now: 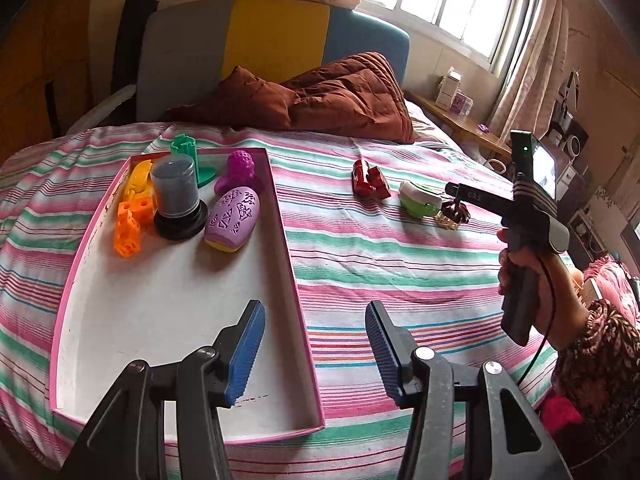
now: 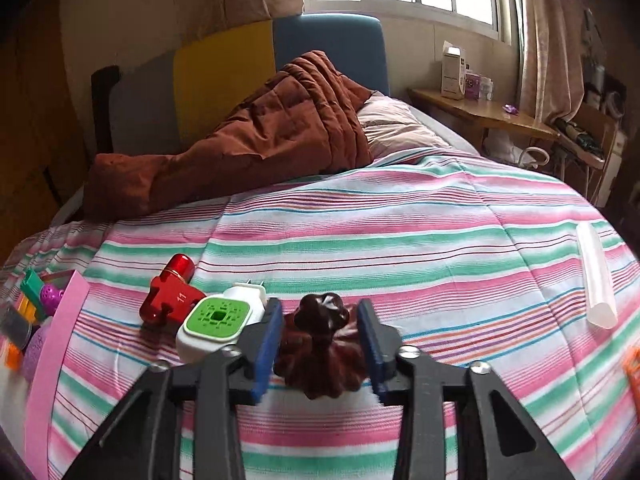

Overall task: Organize rigid objects
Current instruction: 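Move the right gripper to the dark brown ornament and close on it, then grasp the green-and-white box with the left gripper while the right holds the brown ornament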

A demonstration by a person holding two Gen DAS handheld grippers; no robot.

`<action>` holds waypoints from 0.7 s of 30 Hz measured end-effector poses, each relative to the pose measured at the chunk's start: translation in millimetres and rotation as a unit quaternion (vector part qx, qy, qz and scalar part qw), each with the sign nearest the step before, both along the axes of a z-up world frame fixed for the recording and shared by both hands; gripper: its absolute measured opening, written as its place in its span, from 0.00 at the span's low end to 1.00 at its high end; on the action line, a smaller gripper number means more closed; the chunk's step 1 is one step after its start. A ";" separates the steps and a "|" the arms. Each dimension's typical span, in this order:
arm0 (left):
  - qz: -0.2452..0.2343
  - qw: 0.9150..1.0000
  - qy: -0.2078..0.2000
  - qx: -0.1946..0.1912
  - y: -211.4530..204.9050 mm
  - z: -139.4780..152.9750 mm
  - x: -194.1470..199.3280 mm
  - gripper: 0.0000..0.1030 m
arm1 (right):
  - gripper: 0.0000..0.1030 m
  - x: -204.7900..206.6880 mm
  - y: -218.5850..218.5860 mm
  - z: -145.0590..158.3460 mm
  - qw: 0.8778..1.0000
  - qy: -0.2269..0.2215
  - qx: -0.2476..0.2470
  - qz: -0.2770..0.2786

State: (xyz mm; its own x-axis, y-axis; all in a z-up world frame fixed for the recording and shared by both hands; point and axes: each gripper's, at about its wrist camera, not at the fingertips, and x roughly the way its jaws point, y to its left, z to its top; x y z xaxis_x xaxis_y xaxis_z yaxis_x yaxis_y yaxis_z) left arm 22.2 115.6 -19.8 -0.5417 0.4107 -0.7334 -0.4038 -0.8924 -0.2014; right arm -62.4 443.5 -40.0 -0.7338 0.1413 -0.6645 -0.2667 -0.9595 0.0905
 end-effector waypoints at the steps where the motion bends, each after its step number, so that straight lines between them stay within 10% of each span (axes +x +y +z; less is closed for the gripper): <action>1: 0.000 1.000 0.000 0.000 1.6 0.2 0.0 0.51 | 0.24 -0.5 2.6 -1.7 1.000 0.000 -0.007 -0.002; 21: -0.051 0.999 -0.010 0.002 117.7 10.6 -55.0 0.51 | 0.23 44.6 35.2 -7.3 0.996 0.032 -0.001 -0.088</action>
State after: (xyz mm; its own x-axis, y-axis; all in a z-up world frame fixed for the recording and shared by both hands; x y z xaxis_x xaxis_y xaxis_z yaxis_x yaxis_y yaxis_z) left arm -32.9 233.3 -9.1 -0.4829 0.4648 -0.7421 -0.4877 -0.8466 -0.2130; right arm -17.8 478.7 -47.3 -0.7383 0.2707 -0.6178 -0.4245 -0.8983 0.1138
